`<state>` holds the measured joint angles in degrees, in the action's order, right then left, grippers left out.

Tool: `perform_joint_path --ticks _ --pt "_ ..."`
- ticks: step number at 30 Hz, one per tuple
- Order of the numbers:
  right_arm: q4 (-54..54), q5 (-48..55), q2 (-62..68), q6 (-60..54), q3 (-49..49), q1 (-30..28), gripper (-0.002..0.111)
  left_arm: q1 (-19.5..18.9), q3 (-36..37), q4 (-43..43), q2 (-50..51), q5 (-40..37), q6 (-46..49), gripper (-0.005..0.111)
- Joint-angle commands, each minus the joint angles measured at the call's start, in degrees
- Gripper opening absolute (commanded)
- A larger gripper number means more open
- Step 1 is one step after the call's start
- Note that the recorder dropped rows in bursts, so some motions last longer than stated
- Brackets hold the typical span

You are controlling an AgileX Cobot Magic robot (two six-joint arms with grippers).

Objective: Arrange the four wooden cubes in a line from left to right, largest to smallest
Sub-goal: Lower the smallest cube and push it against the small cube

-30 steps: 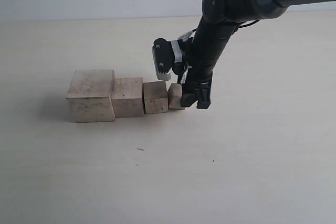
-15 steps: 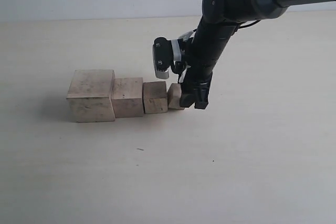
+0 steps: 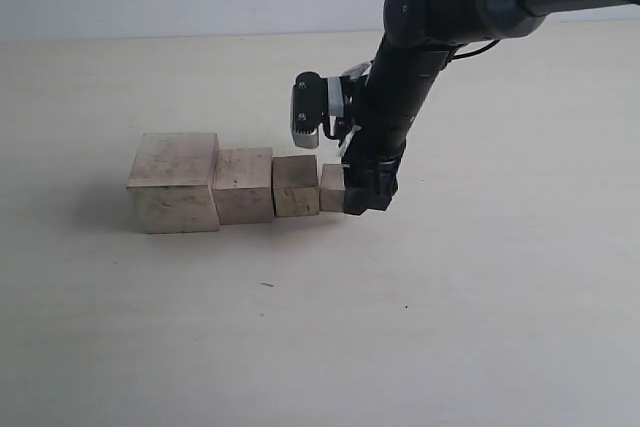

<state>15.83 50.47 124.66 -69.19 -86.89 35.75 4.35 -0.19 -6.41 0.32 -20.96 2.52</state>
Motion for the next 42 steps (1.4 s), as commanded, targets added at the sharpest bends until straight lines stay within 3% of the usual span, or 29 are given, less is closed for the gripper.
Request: perform_joint_path --ticks 1,8,15,42 --pt "-3.72 1.20 -2.74 3.72 0.02 0.27 0.064 0.41 0.19 -0.05 -0.32 0.65 0.19 0.000" --pt "-14.54 1.15 -3.11 12.77 0.02 0.27 0.064 0.41 0.19 -0.05 -0.32 0.65 0.19 0.000" --pt "-14.31 -3.90 -1.94 15.29 0.02 0.27 0.064 0.41 0.19 -0.05 -0.32 0.65 0.19 0.000" --pt "-9.77 -7.37 0.46 15.65 0.02 0.27 0.064 0.41 0.19 -0.05 -0.32 0.65 0.19 0.000"
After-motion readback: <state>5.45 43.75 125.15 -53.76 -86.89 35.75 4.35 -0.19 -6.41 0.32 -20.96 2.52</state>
